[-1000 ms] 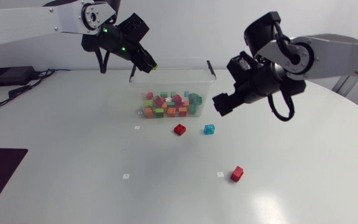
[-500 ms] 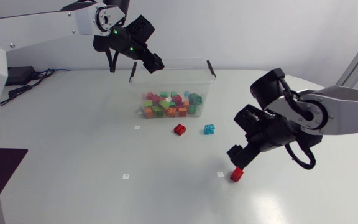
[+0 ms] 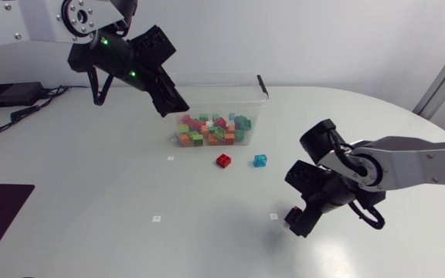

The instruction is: Place the duplo bricks in the container

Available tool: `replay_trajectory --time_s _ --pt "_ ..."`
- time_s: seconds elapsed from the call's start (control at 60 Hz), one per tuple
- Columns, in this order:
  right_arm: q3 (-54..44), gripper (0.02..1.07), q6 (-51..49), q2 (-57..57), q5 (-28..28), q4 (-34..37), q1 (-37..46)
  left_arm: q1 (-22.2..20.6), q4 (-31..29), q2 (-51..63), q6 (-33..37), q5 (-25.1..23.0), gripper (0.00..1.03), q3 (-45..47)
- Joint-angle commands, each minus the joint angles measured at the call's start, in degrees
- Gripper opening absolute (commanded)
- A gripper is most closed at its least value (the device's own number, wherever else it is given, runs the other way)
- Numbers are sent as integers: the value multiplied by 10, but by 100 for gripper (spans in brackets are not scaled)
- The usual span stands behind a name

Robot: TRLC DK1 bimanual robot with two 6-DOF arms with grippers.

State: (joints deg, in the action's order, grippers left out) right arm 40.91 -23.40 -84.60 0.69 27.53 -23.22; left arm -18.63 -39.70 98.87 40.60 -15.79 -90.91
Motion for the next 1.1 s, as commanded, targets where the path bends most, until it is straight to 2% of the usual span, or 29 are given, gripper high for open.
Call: replay_trajectory --time_s 0.0,0.133,0.233,0.35,0.433,0.45,0.483,0.517,0.683,0.85,1.083 --pt "-15 96 -20 -13 0 -11 -4 -9 -20 -19 26 -3 98 37" --pt "-19 95 -23 -24 -2 -22 -6 -18 -30 -19 44 -3 98 64" --pt "-21 90 -26 -36 -5 -33 -11 -28 -30 -10 45 -3 98 78" --pt "-26 76 -27 -57 -9 -49 -19 -45 -28 19 43 -4 98 85" --pt "-31 59 -28 -59 -10 -55 -24 -54 -20 42 38 -3 98 88" --pt "-33 52 -28 -58 -10 -55 -25 -57 -12 51 33 -3 98 88" --pt "-34 45 -29 -54 -10 -54 -25 -61 -6 61 29 -4 98 87" --pt "-35 41 -31 -45 -10 -49 -25 -65 1 74 24 -4 98 86" --pt "-19 41 -37 2 -9 -20 -15 -80 25 114 9 -3 98 82" --pt "19 41 -36 45 -27 3 20 -91 31 181 -31 -2 98 37" --pt "42 41 -20 99 -58 10 61 -100 83 200 -84 9 98 32"
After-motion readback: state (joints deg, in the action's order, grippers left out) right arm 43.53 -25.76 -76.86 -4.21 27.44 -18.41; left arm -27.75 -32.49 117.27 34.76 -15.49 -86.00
